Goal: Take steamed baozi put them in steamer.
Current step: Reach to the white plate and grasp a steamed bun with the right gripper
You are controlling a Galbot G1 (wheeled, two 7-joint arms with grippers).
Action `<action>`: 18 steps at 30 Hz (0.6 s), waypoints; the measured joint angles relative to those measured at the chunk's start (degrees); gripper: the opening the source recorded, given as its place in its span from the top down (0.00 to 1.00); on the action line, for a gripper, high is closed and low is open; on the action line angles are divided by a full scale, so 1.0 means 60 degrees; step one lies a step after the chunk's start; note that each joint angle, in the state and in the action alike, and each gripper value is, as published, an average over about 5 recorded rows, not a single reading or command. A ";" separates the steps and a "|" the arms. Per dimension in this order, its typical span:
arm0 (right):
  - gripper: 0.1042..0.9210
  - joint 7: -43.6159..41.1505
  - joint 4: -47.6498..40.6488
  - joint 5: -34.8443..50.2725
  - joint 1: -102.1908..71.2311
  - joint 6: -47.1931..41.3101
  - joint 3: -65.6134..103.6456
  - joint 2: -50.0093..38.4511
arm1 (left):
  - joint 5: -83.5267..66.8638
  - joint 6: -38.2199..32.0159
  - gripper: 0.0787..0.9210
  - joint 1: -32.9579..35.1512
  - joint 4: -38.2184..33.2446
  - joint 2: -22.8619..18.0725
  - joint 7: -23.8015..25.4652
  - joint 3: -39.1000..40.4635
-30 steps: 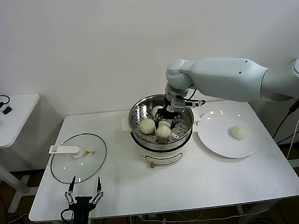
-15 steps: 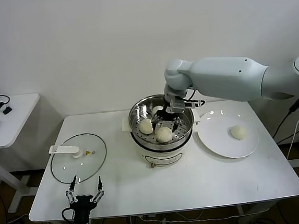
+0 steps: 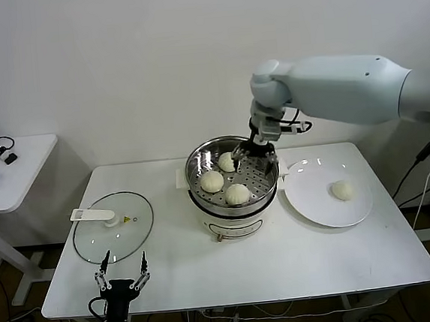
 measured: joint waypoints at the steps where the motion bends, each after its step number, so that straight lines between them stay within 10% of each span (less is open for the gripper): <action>1: 0.12 -0.0093 -0.0051 0.0232 0.0135 -0.0096 -0.0181 -0.0045 | 0.0000 0.0001 0.12 0.0001 -0.0001 0.0000 0.0000 0.0005; 18: 0.12 -0.0373 -0.0549 0.3515 0.1265 -0.3465 -0.2881 -0.1432 | 0.0051 -0.0034 0.12 -0.0008 0.0200 0.0000 0.0001 0.0114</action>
